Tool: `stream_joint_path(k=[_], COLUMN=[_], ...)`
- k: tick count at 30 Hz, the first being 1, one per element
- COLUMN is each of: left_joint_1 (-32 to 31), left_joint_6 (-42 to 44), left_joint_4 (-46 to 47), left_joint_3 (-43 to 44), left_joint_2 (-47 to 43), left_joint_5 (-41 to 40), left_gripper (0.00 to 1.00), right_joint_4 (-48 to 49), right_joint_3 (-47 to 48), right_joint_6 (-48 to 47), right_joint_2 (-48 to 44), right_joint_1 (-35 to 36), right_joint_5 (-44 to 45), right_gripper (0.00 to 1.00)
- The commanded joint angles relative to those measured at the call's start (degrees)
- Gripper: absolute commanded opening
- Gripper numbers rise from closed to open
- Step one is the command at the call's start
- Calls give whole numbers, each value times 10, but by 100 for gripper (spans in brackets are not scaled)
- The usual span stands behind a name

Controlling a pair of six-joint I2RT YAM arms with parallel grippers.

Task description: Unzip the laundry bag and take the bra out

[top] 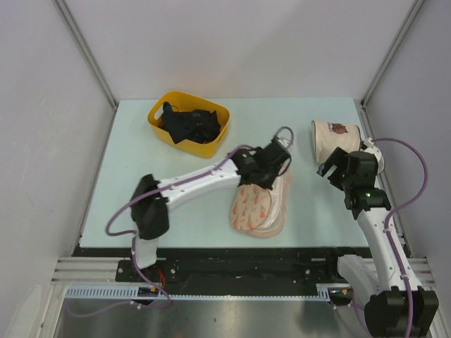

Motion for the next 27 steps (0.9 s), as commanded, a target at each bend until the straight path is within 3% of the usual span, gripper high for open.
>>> stream_joint_path(k=[1,4,8,12,16,23,25,27], left_joint_1=[61,97,137,159,161,172,176,182], left_joint_6=[10,7,20,52,79,92,84,82], left_joint_4=[90,115,136,148,199,187,205,210], left_joint_3=[-66,-109,-163,-199,-275,-312,-335,-342], left_joint_2=[-152,-193,-215,-212,-212,-198,-209,-215], left_joint_5=[133,170,196,217,190,146,143,148], left_gripper=[0,0,0,1,0,0,0,0], right_joint_4=[48,83,125,168,171,199,202,212], right_joint_3=[-8,-29,-50,-78,-99,-128,-130,-132], right_joint_6=[-12,18,42,63,61,81,88,94], right_joint_2=[58,103,154,211,233,214,221,233], right_joint_1=[-1,21,94,101,105,110,112,112], right_joint_5=[-130,-203,-167,-177,-164,-171,-152,-154], right_gripper=[91,87,88,84,74,63,54,53])
